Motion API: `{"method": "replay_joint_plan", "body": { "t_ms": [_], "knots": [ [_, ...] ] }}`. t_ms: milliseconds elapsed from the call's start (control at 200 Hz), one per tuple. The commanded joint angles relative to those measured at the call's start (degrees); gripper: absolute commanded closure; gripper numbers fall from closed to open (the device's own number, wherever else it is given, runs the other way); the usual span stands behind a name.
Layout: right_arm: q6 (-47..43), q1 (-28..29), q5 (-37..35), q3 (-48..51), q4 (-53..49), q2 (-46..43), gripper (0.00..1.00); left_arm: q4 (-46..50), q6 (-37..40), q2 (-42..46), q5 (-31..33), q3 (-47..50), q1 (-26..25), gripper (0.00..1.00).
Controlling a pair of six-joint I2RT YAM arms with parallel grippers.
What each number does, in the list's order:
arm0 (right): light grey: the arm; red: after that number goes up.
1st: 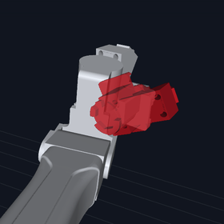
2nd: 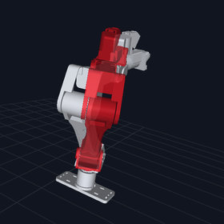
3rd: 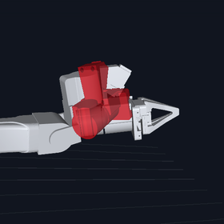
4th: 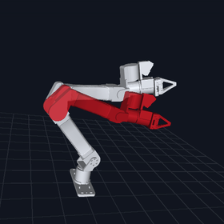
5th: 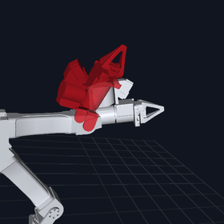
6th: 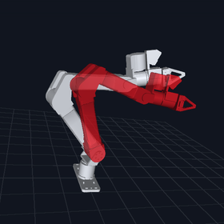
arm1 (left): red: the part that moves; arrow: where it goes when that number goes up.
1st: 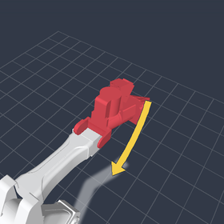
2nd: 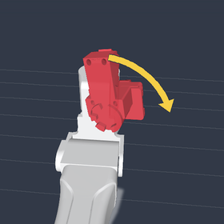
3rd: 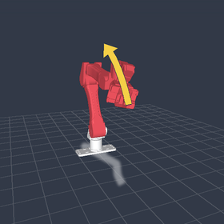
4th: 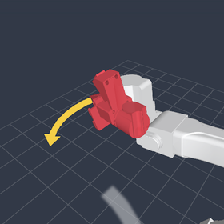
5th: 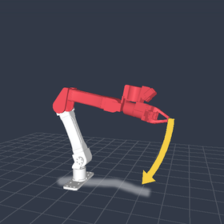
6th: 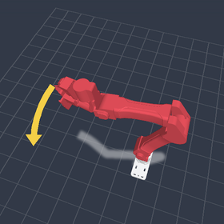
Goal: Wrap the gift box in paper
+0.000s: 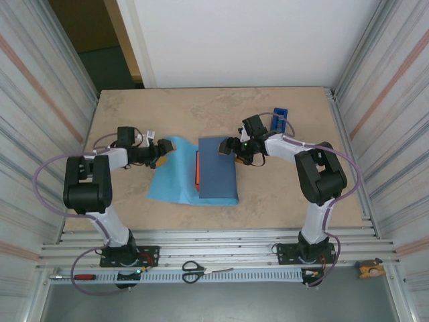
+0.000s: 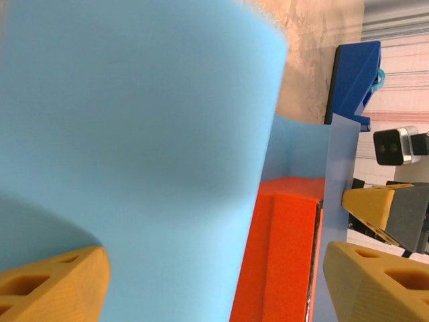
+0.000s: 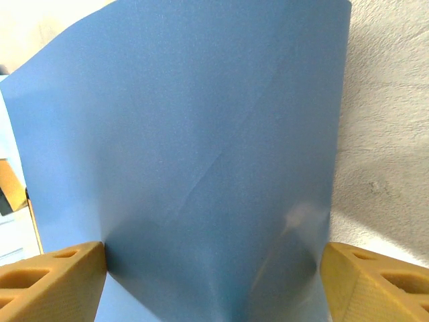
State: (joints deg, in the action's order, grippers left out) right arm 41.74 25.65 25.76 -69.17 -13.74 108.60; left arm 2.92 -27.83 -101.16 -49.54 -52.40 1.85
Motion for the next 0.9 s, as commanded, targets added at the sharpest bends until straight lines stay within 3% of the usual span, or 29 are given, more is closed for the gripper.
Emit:
{"method": "replay_joint_plan", "body": {
  "t_ms": [0,115,225,316,466,701,897],
  "knots": [
    [-1.15,0.36,-3.73,1.30,-9.03,2.78,0.19,1.08,2.12,-1.23,-0.74,-1.53,0.60,0.17],
    [-1.20,0.43,-3.55,1.13,-9.11,2.94,0.19,4.83,2.58,-0.23,2.66,-2.09,0.96,0.17],
    [-1.20,0.37,-3.81,0.95,-9.38,2.85,0.19,16.95,3.21,5.45,16.61,-2.28,0.96,0.17],
    [-1.11,0.45,-3.86,0.52,-9.77,2.72,0.19,22.84,-0.97,12.37,25.93,0.69,1.05,0.16],
    [-1.17,0.54,-4.00,-0.52,-10.45,3.07,0.19,30.47,-8.01,23.32,31.34,6.98,1.05,0.16],
    [-0.90,1.06,-4.26,-1.17,-10.78,3.18,0.19,35.11,-16.51,35.48,33.48,18.46,0.70,0.15],
    [-0.74,1.16,-4.50,-0.84,-10.70,3.21,0.19,30.99,-17.11,36.30,26.62,23.30,0.48,0.17]
  ]
}}
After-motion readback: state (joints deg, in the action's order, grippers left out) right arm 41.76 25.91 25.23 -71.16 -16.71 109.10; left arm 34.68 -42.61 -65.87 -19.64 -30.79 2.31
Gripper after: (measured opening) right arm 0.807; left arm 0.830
